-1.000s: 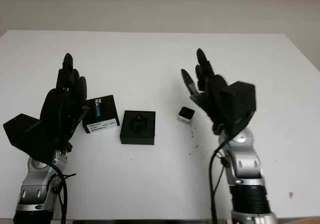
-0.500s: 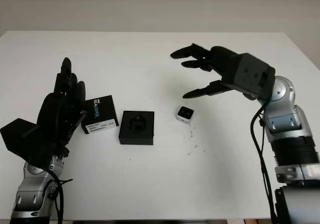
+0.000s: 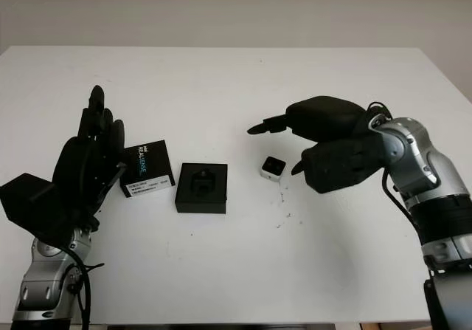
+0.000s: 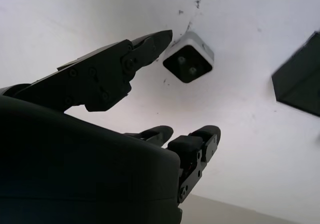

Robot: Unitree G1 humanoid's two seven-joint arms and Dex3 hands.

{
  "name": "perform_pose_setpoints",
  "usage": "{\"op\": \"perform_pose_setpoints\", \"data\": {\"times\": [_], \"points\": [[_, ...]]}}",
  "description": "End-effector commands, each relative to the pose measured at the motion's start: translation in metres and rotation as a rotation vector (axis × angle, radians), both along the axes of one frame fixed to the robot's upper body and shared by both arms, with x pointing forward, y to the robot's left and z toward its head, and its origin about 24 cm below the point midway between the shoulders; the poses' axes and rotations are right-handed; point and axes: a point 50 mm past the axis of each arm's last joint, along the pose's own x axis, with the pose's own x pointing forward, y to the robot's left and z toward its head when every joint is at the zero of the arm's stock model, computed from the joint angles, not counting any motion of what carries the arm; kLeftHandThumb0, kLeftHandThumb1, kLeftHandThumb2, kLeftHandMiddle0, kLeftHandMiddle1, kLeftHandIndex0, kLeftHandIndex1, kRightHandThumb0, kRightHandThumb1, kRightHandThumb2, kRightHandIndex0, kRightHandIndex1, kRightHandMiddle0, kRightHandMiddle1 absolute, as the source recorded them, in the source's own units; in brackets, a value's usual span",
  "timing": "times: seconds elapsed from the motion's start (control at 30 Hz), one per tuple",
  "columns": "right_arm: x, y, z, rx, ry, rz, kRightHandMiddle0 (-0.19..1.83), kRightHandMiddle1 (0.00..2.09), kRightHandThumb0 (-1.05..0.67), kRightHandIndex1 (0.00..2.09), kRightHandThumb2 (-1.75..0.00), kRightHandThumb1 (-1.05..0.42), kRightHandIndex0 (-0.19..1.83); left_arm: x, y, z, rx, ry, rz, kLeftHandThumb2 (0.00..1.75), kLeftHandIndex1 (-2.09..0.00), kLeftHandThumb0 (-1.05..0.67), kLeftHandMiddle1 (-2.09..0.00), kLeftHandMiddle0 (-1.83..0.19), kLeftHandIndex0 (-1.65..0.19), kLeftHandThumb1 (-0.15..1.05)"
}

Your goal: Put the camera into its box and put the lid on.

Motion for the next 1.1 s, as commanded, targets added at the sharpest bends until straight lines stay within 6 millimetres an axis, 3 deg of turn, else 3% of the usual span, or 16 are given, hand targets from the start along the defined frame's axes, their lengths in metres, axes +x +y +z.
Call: {"op": "perform_pose_setpoints", "data": {"times": [0.0, 0.43, 1.07], "points": [[0.002, -0.002, 0.005, -0.028, -0.026, 0.011, 0.48, 0.10, -0.09, 0.13, -0.05, -0.76, 0.43, 0.000, 0.001, 0.004, 0.019, -0.014, -0.002, 0.60, -0.05, -0.65, -0.06, 0.15, 0.16, 1.05], [0.008, -0.005, -0.019, 0.007, -0.048, 0.041, 0.50, 0.09, -0.19, 0.14, -0.07, -0.84, 0.48, -0.003, -0.001, -0.001, 0.007, 0.010, -0.006, 0.56, -0.06, -0.69, -0.05, 0.16, 0.15, 1.05], [0.014, -0.003, -0.036, 0.029, -0.033, 0.026, 0.54, 0.11, -0.21, 0.16, -0.05, -0.85, 0.53, -0.002, 0.003, 0.002, 0.015, 0.003, -0.007, 0.59, -0.05, -0.67, -0.05, 0.16, 0.16, 1.05]]}}
